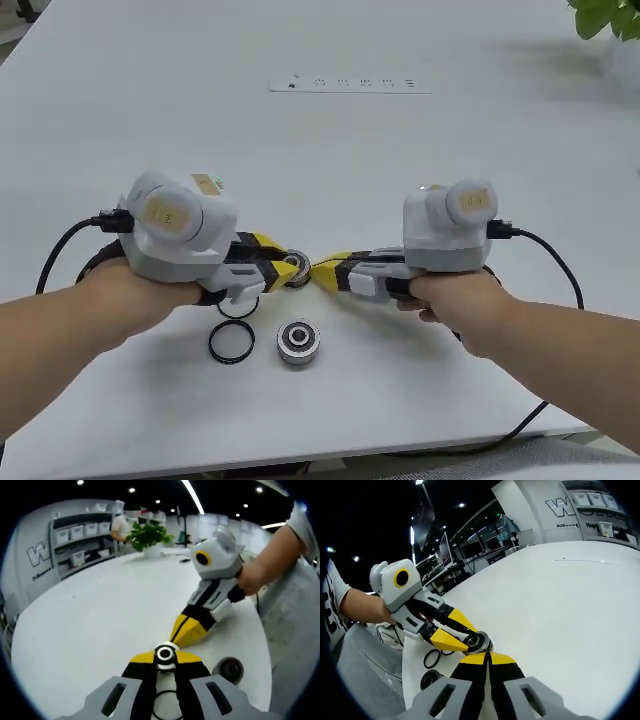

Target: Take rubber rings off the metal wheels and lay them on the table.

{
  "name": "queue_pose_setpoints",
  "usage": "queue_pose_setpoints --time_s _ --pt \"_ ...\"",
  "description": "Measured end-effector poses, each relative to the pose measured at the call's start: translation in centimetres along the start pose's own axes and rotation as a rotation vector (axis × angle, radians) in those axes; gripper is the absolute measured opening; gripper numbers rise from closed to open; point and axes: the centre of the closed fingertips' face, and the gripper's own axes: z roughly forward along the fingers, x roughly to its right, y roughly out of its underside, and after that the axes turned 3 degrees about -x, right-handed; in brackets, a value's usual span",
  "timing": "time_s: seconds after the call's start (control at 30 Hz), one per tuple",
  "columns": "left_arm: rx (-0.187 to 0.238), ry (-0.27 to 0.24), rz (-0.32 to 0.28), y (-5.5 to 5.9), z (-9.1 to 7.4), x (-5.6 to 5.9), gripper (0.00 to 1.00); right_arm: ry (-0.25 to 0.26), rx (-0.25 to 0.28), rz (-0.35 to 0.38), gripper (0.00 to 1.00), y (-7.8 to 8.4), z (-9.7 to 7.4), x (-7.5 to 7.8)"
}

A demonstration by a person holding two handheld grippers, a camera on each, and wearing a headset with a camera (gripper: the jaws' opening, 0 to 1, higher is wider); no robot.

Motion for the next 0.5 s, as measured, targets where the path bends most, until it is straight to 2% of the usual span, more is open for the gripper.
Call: queue_pose_setpoints --time_s 0.23,0.5 --pt "-0.007 -0.005 0.003 -0.05 0.0 0.21 0.13 -0.009 0.026 0.019 0.0 -0.63 -0.29 -0.33" --pt "-0.021 -0.016 0.007 -0.03 0.06 0.27 0.13 -0.011 0.02 -0.006 0.0 -0.62 -0.33 -0.87"
